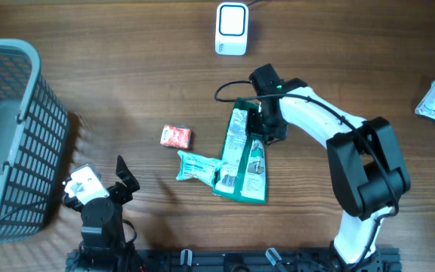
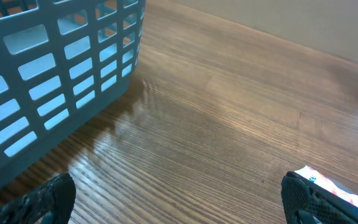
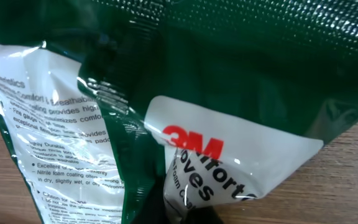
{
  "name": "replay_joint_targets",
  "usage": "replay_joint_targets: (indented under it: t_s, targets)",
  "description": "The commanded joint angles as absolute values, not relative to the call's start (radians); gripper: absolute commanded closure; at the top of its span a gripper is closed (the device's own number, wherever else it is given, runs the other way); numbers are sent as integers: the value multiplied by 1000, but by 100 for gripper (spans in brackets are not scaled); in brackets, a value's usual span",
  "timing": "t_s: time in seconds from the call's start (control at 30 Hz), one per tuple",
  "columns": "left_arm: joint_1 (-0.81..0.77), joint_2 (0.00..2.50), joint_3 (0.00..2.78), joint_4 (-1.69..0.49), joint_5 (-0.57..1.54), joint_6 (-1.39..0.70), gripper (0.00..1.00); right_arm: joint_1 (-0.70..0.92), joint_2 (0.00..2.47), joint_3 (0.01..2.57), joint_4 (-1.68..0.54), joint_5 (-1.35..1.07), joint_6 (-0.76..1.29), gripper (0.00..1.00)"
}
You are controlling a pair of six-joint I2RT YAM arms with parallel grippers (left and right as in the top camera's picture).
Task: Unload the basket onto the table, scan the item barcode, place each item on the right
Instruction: 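Reach the right gripper to the green gloves packet and grasp it, then lift the green packet and wave it over the scanner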
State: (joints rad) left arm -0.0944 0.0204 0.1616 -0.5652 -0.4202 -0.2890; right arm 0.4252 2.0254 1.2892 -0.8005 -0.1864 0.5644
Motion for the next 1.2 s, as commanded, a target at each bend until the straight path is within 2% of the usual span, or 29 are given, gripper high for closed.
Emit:
replay_joint_targets:
  t_s: [0.0,0.2,0.47,0.6,0.83,1.17]
  targets:
    - [-98,16,154,-561,-411,-269,0,447,2234,1298,-914,-196,550,96]
    - [-98,16,154,-561,-411,-269,0,429,2088,1504,-1099,-204,549,96]
    - [-98,16,154,-561,-411,-269,0,412,1740,1524,-1111,-241,516,96]
    - [-98,16,154,-561,-411,-269,0,412,1619,1524,-1045,-237,413,96]
    - [-98,16,154,-561,-411,-269,0,412,1427,1524,-880,-209,384,96]
    - [-98,16,154,-561,-411,-269,0,412,1341,1524,-764,-74,384,96]
